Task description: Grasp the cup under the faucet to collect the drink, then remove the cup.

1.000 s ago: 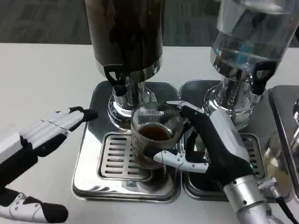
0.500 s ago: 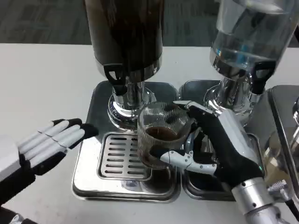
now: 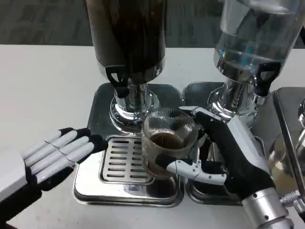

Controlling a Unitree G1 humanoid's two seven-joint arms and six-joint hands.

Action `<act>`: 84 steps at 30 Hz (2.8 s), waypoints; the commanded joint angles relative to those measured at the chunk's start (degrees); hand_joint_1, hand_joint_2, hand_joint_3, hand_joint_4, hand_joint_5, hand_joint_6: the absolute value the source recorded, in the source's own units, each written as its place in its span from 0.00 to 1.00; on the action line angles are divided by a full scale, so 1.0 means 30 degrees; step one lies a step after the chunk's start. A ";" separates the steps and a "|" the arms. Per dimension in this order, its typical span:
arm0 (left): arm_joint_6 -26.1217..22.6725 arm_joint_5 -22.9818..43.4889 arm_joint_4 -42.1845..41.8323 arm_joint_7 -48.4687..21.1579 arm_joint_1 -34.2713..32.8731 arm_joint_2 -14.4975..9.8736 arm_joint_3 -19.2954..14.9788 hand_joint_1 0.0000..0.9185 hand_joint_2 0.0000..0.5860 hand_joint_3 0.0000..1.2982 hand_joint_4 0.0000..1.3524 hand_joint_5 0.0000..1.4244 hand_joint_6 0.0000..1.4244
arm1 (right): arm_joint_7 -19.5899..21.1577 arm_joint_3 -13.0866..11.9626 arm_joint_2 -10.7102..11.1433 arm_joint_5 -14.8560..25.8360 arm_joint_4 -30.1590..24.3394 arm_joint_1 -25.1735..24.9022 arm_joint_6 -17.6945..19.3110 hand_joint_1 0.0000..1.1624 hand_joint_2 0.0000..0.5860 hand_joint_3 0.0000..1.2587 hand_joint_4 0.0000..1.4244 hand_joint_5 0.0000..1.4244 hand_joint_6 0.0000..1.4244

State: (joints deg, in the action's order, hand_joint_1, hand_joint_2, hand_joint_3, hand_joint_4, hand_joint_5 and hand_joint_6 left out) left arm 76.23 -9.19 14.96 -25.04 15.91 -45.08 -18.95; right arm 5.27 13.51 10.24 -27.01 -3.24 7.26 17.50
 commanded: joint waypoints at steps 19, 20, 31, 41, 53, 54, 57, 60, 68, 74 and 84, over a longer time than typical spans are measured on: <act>-0.1159 0.0041 -0.4002 0.0379 0.2437 0.0251 0.0905 0.00 0.08 0.03 0.00 0.00 0.01 | -0.1785 -0.1313 0.1265 0.2285 -0.3694 0.2759 0.1180 0.54 0.42 0.40 0.44 0.56 0.76; -0.1225 0.0039 -0.4135 0.0372 0.2543 0.0285 0.0903 0.00 0.08 0.03 0.00 0.00 0.01 | -0.1776 -0.1330 0.1266 0.2289 -0.3708 0.2767 0.1235 0.54 0.42 0.40 0.44 0.56 0.76; -0.1558 0.0017 -0.4586 0.0443 0.2876 0.0326 0.0857 0.00 0.08 0.03 0.00 0.00 0.01 | -0.2060 -0.1342 0.1157 0.2505 -0.3734 0.2719 0.1210 0.55 0.42 0.40 0.44 0.56 0.77; -0.1639 0.0001 -0.4807 0.0453 0.3054 0.0387 0.0841 0.00 0.09 0.04 0.00 0.00 0.01 | -0.2205 -0.1356 0.1194 0.2577 -0.3855 0.2781 0.1220 0.55 0.42 0.41 0.44 0.57 0.77; -0.1491 -0.0557 -0.5209 0.0490 0.3181 0.0711 0.0503 0.00 0.10 0.04 0.00 0.00 0.01 | -0.2327 -0.1393 0.1179 0.2675 -0.4008 0.2905 0.1285 0.55 0.42 0.41 0.45 0.57 0.78; -0.1530 -0.0565 -0.5239 0.0489 0.3194 0.0733 0.0486 0.00 0.10 0.04 0.00 0.00 0.01 | -0.2348 -0.1401 0.1197 0.2678 -0.4014 0.2903 0.1290 0.55 0.43 0.41 0.45 0.57 0.78; -0.1639 -0.0557 -0.5246 0.0490 0.3185 0.0764 0.0478 0.00 0.10 0.04 0.00 0.00 0.01 | -0.2338 -0.1485 0.1211 0.2714 -0.3997 0.2845 0.1332 0.55 0.43 0.42 0.45 0.57 0.78; -0.1661 -0.0569 -0.5205 0.0483 0.3146 0.0781 0.0468 0.00 0.10 0.04 0.00 0.00 0.01 | -0.2348 -0.1466 0.1180 0.2719 -0.3899 0.2754 0.1332 0.55 0.43 0.42 0.45 0.58 0.78; -0.1748 -0.0539 -0.5121 0.0499 0.3091 0.0777 0.0496 0.00 0.10 0.04 0.00 0.00 0.01 | -0.2367 -0.1426 0.1166 0.2722 -0.3792 0.2740 0.1430 0.55 0.44 0.42 0.45 0.58 0.78; -0.1782 -0.0550 -0.5020 0.0471 0.3016 0.0737 0.0600 0.00 0.10 0.04 0.00 0.00 0.01 | -0.2358 -0.1413 0.1130 0.2722 -0.3641 0.2667 0.1412 0.55 0.44 0.42 0.45 0.58 0.78; -0.1874 -0.0563 -0.5001 0.0463 0.3076 0.0767 0.0631 0.00 0.10 0.04 0.00 0.00 0.01 | -0.2390 -0.1421 0.1087 0.2811 -0.3446 0.2475 0.1361 0.55 0.44 0.43 0.46 0.58 0.78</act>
